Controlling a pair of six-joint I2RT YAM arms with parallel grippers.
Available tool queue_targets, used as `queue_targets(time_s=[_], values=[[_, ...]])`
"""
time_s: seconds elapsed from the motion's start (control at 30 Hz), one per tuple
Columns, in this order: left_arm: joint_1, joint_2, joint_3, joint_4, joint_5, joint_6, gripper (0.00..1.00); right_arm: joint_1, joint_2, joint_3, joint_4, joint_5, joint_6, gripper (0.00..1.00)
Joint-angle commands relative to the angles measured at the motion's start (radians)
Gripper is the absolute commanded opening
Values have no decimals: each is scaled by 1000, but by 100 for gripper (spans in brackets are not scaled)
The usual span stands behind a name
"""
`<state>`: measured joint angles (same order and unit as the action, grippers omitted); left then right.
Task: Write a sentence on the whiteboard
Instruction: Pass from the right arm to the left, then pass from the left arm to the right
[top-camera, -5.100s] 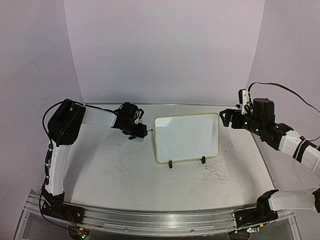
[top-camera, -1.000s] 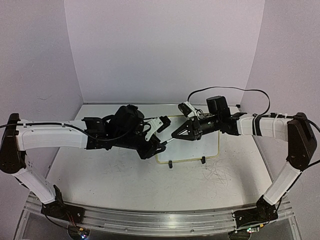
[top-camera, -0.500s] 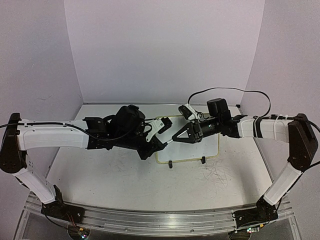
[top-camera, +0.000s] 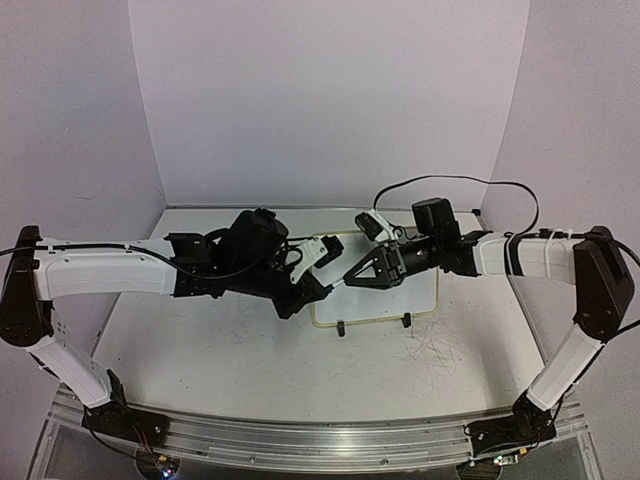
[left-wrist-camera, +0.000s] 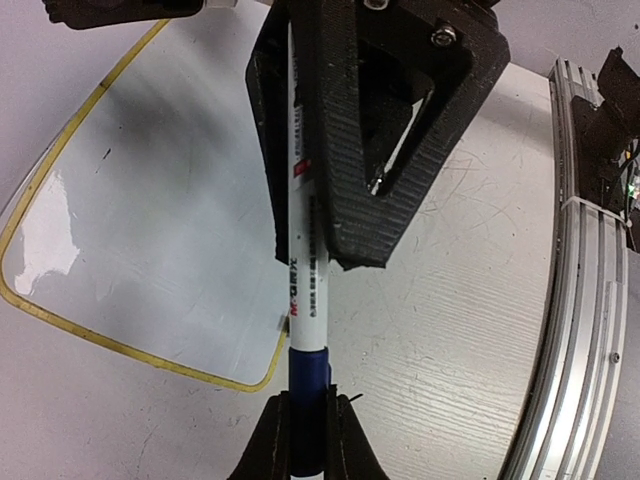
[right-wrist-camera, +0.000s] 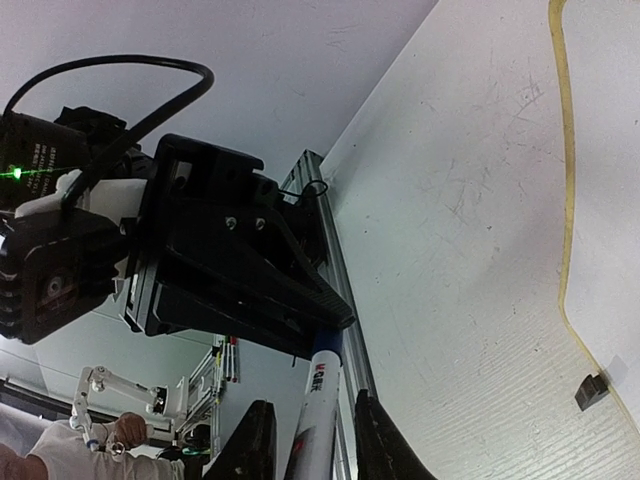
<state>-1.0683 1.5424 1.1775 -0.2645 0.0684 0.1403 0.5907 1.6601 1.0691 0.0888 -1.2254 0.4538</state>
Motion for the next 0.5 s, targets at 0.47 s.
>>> queue_targets(time_s=[0.47], values=[[-2, -76, -20, 0, 45, 64, 0, 18, 42, 55, -10, -37, -50, 36]])
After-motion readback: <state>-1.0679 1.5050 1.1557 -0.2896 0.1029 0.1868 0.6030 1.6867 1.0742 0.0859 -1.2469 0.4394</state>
